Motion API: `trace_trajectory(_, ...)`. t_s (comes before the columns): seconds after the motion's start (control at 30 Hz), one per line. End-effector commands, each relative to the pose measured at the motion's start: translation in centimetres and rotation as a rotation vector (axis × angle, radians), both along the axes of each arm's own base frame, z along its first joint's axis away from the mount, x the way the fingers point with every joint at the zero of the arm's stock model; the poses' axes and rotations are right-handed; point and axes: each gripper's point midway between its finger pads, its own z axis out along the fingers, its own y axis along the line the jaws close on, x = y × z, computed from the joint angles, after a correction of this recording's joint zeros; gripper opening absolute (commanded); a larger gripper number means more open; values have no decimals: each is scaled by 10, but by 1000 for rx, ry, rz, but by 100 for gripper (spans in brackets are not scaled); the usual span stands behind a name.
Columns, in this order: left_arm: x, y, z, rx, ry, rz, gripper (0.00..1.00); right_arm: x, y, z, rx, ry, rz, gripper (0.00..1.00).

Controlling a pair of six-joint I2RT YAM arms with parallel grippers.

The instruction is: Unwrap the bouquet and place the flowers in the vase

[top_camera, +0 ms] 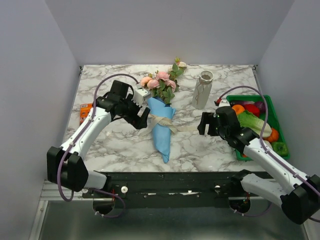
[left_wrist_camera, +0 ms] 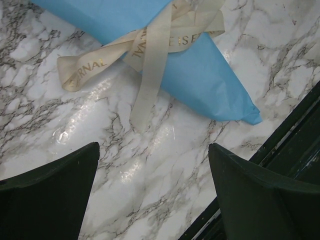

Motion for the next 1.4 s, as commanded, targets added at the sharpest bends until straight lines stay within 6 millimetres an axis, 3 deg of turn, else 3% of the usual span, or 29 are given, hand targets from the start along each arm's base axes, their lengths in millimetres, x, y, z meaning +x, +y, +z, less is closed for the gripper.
trace_trajectory(0.0,0,-22,-27,6,24,-107,99,11,-11,4,-71,-75,-32,88)
trace_trajectory(0.37,25,-61,-60,23,60,-162,94,25,-5,-24,-198,-6,-55,86)
trace_trajectory(0.63,47,-76,-66,23,47,-166,84,30,5,-38,-183,7,-39,86)
trace_trajectory(0.93,53,-76,-83,78,52,-167,63,38,15,-38,-153,1,-29,86)
trace_trajectory(1.17,49,-72,-85,101,42,-168,61,41,24,-38,-127,5,-12,86)
trace_trajectory(1.23,47,-72,-83,102,43,-168,61,44,26,-37,-123,2,-9,86)
trace_trajectory(1.27,45,-71,-82,108,35,-162,67,44,26,-36,-122,1,-9,86)
trace_trajectory(1.37,43,-65,-81,132,4,-144,99,46,28,-35,-118,-3,-9,86)
